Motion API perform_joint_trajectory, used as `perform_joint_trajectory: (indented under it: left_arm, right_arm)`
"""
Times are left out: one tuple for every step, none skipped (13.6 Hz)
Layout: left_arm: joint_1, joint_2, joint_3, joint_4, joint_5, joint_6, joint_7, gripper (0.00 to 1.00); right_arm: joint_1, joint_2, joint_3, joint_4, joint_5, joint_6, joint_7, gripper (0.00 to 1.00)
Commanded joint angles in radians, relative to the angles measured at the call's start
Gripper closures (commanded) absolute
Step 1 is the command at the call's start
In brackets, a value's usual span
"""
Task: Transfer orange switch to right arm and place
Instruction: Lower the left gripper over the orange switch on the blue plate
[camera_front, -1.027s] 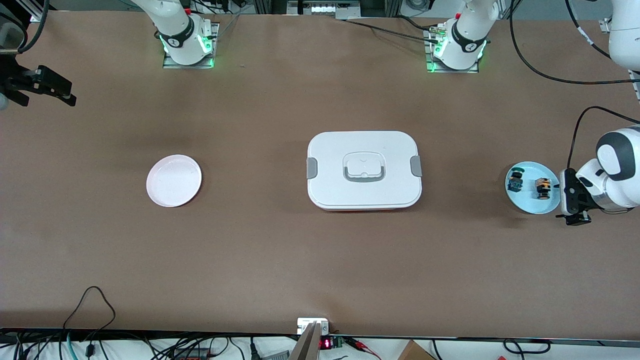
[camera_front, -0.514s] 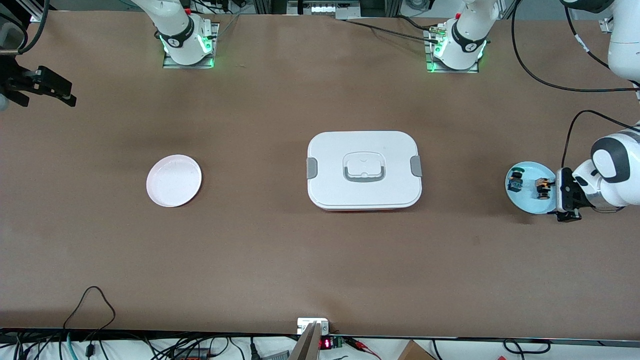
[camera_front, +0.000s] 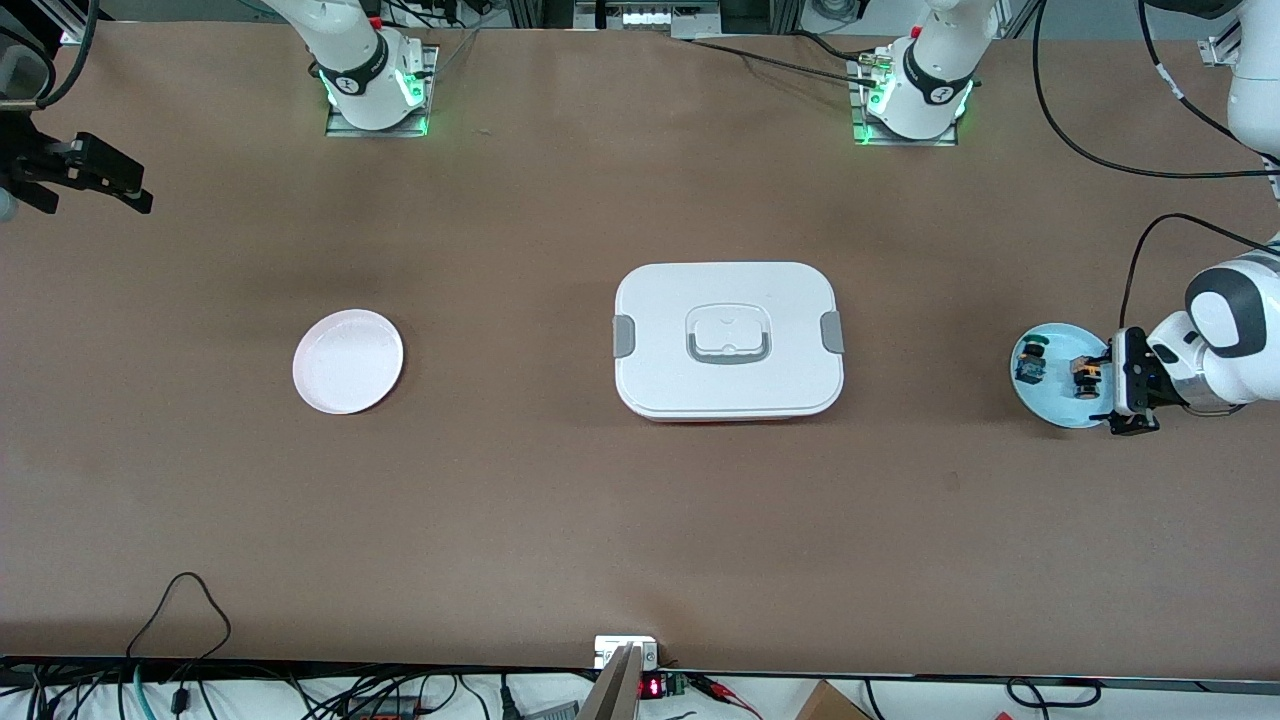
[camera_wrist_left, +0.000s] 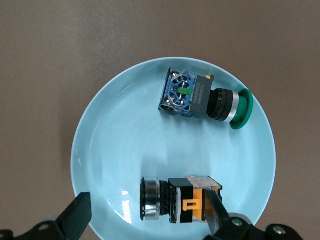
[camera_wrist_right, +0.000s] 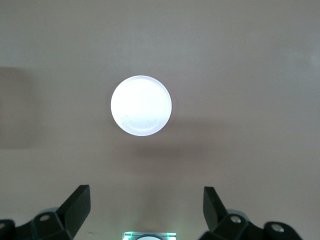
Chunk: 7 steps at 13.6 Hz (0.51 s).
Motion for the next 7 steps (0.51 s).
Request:
perform_joint_trajectory:
  left_arm:
    - [0.028, -0.058, -0.013, -0.064, -0.025, 0.006, 0.038, 0.0]
    - [0.029, -0.064, -0.013, -0.076, -0.025, 0.007, 0.038, 0.0]
    - [0.04, -0.07, -0.013, -0.09, -0.025, 0.01, 0.038, 0.0]
    - [0.048, -0.075, -0.015, -0.099, -0.025, 0.012, 0.038, 0.0]
    - [0.048, -0.076, -0.013, -0.1, -0.025, 0.013, 0.038, 0.0]
    - [0.048, -0.076, -0.013, -0.1, -0.025, 0.013, 0.038, 0.0]
    - [0.048, -0.075, -0.015, -0.102, -0.025, 0.015, 0.038, 0.0]
  right_arm:
    - [-0.004, 0.007, -0.001, 0.019, 0.014, -0.005, 0.013, 0.0]
    - [-0.004, 0.007, -0.001, 0.019, 0.014, -0.005, 0.011, 0.0]
    - [-0.004, 0.007, -0.001, 0.019, 0.013, -0.005, 0.01, 0.0]
    - [-0.004, 0.007, -0.001, 0.019, 0.014, -0.006, 0.008, 0.0]
    - [-0.004, 0.007, -0.001, 0.019, 0.013, -0.006, 0.007, 0.0]
    - [-0.004, 0.007, -0.001, 0.019, 0.014, -0.006, 0.005, 0.0]
    - [-0.004, 0.007, -0.001, 0.019, 0.013, -0.006, 0.005, 0.0]
